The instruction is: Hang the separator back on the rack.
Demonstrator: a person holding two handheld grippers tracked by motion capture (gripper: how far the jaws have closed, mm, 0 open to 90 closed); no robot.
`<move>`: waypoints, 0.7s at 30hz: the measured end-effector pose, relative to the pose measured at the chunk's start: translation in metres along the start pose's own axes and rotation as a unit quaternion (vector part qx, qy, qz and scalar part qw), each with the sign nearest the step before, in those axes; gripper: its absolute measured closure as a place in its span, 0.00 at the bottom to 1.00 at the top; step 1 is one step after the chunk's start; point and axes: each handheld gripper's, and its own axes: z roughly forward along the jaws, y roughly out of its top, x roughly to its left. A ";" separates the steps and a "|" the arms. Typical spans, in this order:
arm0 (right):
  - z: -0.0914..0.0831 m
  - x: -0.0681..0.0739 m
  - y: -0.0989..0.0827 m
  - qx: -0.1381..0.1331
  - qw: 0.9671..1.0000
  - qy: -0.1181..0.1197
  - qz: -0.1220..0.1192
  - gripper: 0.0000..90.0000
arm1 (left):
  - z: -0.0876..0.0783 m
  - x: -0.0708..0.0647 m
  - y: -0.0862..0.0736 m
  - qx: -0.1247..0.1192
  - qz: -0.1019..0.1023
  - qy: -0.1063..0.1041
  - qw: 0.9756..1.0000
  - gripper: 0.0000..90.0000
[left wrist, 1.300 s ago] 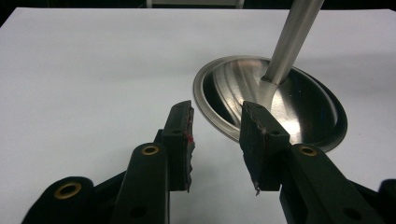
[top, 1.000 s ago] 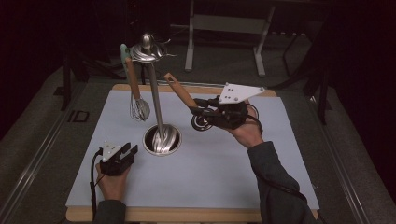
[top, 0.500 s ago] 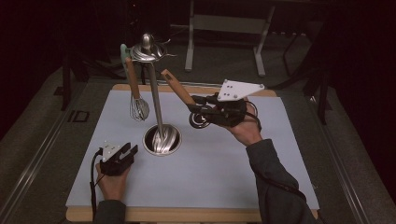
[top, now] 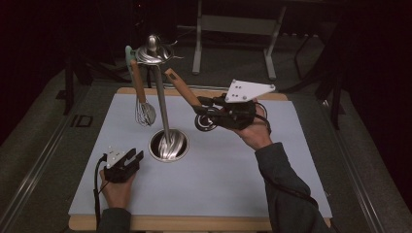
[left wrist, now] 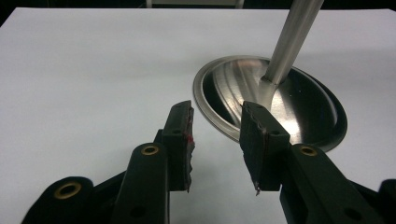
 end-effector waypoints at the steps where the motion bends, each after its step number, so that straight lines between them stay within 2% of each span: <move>1: 0.000 0.000 0.001 0.000 1.000 0.000 0.000 0.79 | 0.000 0.000 0.000 0.000 0.000 0.000 1.000 0.72; 21: 0.002 0.002 0.011 -0.012 1.000 0.004 -0.007 0.79 | 0.000 0.000 0.000 0.000 0.000 0.000 1.000 0.72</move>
